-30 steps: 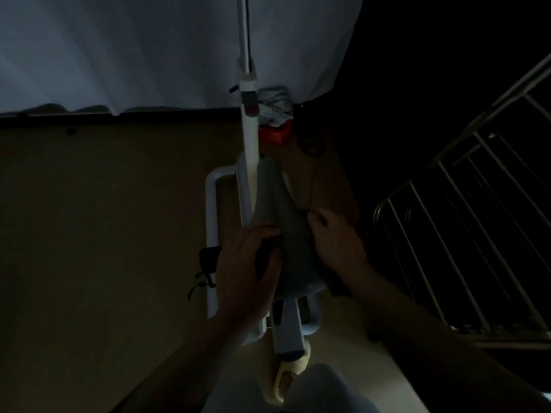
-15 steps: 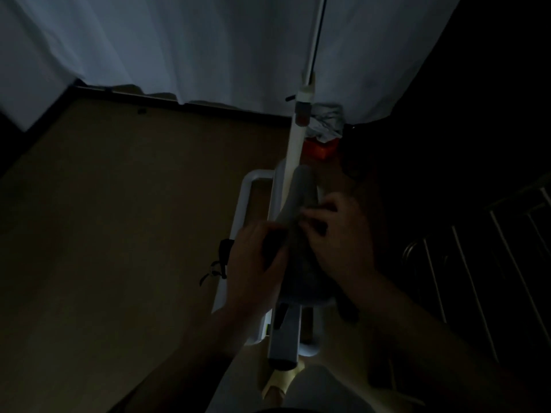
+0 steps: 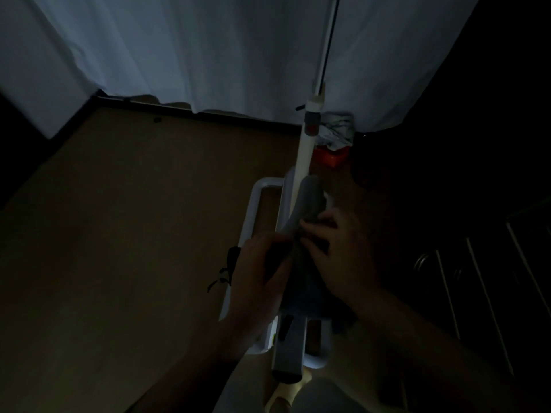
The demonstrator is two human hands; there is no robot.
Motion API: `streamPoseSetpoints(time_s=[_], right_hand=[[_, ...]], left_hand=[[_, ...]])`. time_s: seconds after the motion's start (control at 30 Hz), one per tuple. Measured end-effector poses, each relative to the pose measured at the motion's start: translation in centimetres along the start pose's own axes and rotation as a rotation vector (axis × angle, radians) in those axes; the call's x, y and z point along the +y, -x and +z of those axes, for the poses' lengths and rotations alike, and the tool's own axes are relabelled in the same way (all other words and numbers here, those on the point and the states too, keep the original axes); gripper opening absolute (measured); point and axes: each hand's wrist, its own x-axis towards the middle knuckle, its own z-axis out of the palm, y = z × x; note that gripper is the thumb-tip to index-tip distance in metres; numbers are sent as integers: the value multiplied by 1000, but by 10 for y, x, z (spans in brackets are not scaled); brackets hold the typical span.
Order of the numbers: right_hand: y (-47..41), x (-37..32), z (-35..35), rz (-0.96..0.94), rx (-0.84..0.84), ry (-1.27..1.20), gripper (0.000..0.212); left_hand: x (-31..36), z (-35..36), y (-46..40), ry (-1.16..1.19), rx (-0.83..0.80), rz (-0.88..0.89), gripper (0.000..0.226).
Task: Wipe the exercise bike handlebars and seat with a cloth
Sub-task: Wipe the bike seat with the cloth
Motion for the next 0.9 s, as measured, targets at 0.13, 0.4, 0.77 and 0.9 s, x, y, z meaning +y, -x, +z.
streamPoseSetpoints(time_s=[0.13, 0.4, 0.77, 0.9], right_hand=[[-24, 8, -4, 90, 26, -82, 30], [38, -7, 5, 188, 91, -95, 37], [62, -68, 39, 150, 219, 67, 35], [55, -99, 62, -60, 79, 212, 29]], left_hand=[[6, -6, -1, 147, -3, -91, 26], [11, -31, -3, 382, -81, -271, 29], [-13, -59, -11, 407, -270, -253, 30], [-18, -62, -19, 495, -262, -301, 27]])
